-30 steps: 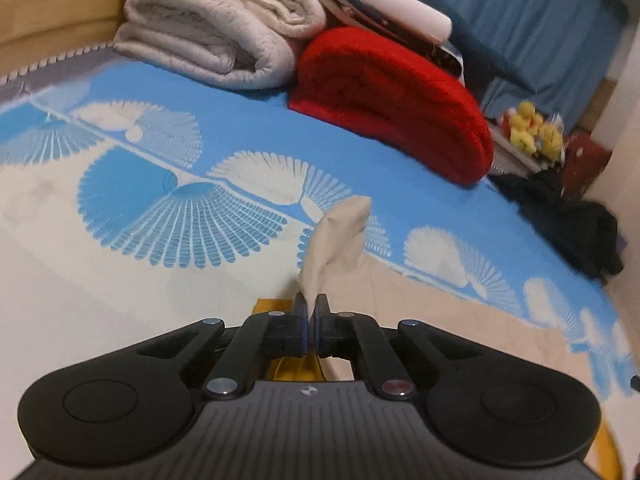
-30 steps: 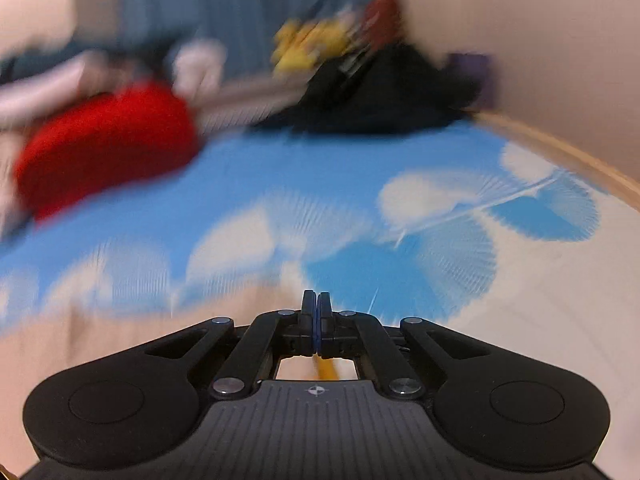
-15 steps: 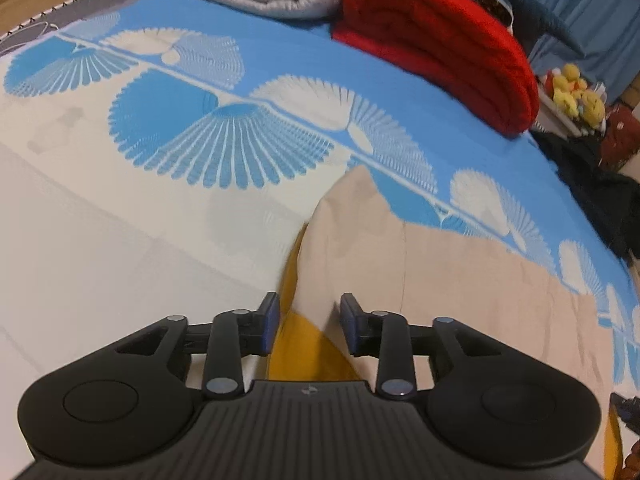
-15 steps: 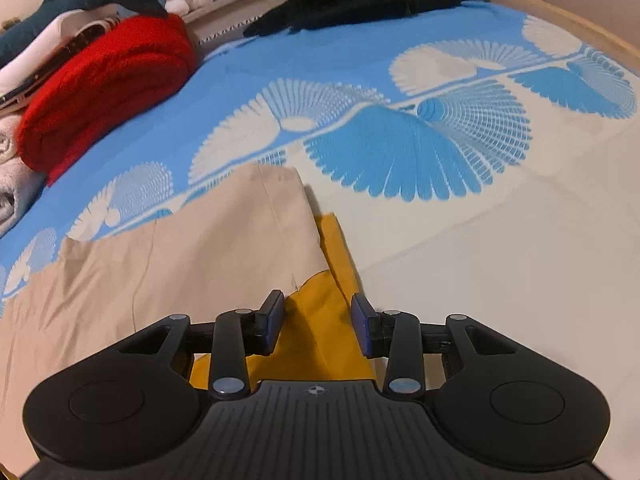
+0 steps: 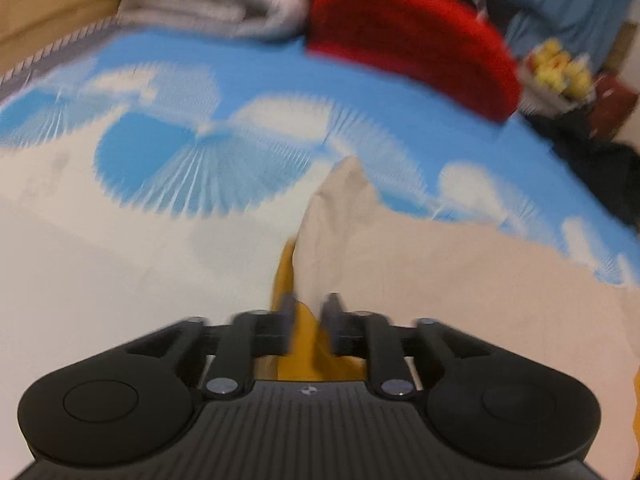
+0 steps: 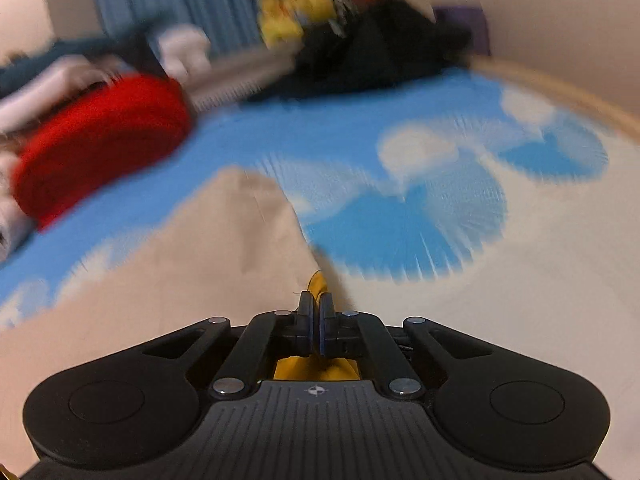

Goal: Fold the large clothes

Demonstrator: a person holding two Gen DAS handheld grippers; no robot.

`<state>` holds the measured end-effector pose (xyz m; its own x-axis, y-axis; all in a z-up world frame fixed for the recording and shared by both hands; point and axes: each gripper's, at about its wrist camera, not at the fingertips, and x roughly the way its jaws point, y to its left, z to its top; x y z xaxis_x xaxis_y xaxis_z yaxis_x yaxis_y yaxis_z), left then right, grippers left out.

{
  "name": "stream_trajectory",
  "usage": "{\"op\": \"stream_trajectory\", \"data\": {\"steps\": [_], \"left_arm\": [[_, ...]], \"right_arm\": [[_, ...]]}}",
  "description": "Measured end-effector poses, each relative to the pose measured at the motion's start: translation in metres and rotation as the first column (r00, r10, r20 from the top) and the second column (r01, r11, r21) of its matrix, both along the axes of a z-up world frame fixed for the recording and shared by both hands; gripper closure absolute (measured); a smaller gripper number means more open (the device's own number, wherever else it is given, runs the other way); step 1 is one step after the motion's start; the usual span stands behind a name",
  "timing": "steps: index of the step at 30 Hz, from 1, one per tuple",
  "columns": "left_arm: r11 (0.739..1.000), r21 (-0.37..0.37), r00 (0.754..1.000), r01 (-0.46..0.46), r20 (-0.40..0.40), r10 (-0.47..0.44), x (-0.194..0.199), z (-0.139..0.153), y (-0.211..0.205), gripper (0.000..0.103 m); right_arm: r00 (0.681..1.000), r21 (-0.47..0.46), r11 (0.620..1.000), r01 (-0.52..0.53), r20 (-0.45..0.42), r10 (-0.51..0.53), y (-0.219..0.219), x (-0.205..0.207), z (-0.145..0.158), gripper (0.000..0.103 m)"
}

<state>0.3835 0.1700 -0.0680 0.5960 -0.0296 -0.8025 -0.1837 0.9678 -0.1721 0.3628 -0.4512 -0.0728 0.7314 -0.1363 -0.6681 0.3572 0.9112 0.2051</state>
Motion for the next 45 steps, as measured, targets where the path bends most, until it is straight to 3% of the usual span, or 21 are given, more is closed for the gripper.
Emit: {"op": "stream_trajectory", "data": {"steps": [3,5,8,11,13,15,17,19,22,25,27,29,30,33,37,40,42,43,45], "left_arm": [[0.999,0.033,1.0,-0.012,0.025,0.011,-0.011,0.014,0.004,0.079],[0.999,-0.005,0.997,0.042,0.059,-0.041,-0.022,0.028,0.002,0.079],[0.974,-0.074,0.976,0.216,0.044,-0.213,-0.04,0.036,-0.008,0.079],[0.907,-0.107,0.909,0.408,-0.044,-0.414,-0.06,0.024,-0.023,0.076],[0.862,-0.053,0.85,0.504,-0.145,-0.506,-0.075,0.006,-0.032,0.076],[0.844,0.01,0.817,0.537,-0.254,-0.517,-0.087,-0.014,-0.032,0.073],[0.849,0.014,0.82,0.528,-0.27,-0.505,-0.096,-0.016,-0.023,0.072],[0.866,0.006,0.839,0.5,-0.251,-0.483,-0.104,-0.007,-0.014,0.072],[0.869,0.016,0.837,0.495,-0.278,-0.472,-0.115,-0.008,-0.005,0.072],[0.874,0.084,0.841,0.479,-0.329,-0.43,-0.126,-0.007,-0.006,0.072],[0.876,0.174,0.878,0.449,-0.269,-0.397,-0.134,0.016,-0.013,0.072],[0.9,0.197,0.92,0.388,-0.143,-0.365,-0.146,0.048,-0.013,0.068],[0.918,0.191,0.938,0.347,-0.068,-0.341,-0.153,0.066,-0.014,0.067],[0.946,0.196,0.951,0.259,0.121,-0.285,-0.181,0.109,-0.023,0.057],[0.963,0.176,0.924,0.205,0.291,-0.25,-0.229,0.143,-0.047,0.032],[0.971,0.137,0.907,0.199,0.349,-0.235,-0.266,0.138,-0.065,0.025],[0.968,0.147,0.899,0.204,0.363,-0.245,-0.288,0.118,-0.076,0.025],[0.965,0.151,0.901,0.213,0.351,-0.254,-0.294,0.105,-0.081,0.027],[0.953,0.149,0.931,0.263,0.222,-0.291,-0.293,0.077,-0.092,0.075]], "right_arm": [[0.994,0.025,0.999,0.031,-0.104,-0.028,-0.006,0.001,-0.012,0.091],[0.996,-0.042,0.999,0.019,-0.083,-0.022,0.0,-0.005,-0.001,0.079],[0.999,-0.096,0.995,-0.032,-0.009,0.031,0.009,-0.023,0.021,0.077],[0.987,-0.061,0.986,-0.152,0.038,0.155,0.015,-0.048,0.036,0.077],[0.968,-0.017,0.968,-0.251,0.024,0.252,0.016,-0.064,0.035,0.077],[0.947,0.0,0.947,-0.32,-0.031,0.32,0.018,-0.083,0.027,0.077],[0.926,-0.013,0.938,-0.348,-0.159,0.341,0.017,-0.098,0.009,0.078],[0.902,-0.046,0.931,-0.362,-0.268,0.338,0.01,-0.115,-0.009,0.08],[0.894,-0.091,0.931,-0.354,-0.326,0.308,-0.002,-0.134,-0.014,0.075],[0.876,-0.13,0.939,-0.319,-0.419,0.239,-0.008,-0.143,-0.019,0.073],[0.874,-0.212,0.921,-0.326,-0.44,0.207,-0.004,-0.151,-0.011,0.074],[0.919,-0.327,0.896,-0.301,-0.351,0.18,0.004,-0.16,0.016,0.074],[0.946,-0.362,0.89,-0.277,-0.263,0.187,0.01,-0.167,0.038,0.074],[0.975,-0.428,0.882,-0.196,0.011,0.222,0.034,-0.196,0.099,0.074],[0.917,-0.436,0.894,-0.101,0.307,0.254,0.065,-0.253,0.155,0.073],[0.868,-0.399,0.911,-0.109,0.408,0.283,0.084,-0.285,0.166,0.063],[0.861,-0.388,0.912,-0.135,0.41,0.302,0.094,-0.297,0.155,0.056],[0.866,-0.384,0.911,-0.149,0.394,0.307,0.098,-0.3,0.146,0.056],[0.893,-0.36,0.917,-0.169,0.337,0.298,0.105,-0.305,0.125,0.057]]}}
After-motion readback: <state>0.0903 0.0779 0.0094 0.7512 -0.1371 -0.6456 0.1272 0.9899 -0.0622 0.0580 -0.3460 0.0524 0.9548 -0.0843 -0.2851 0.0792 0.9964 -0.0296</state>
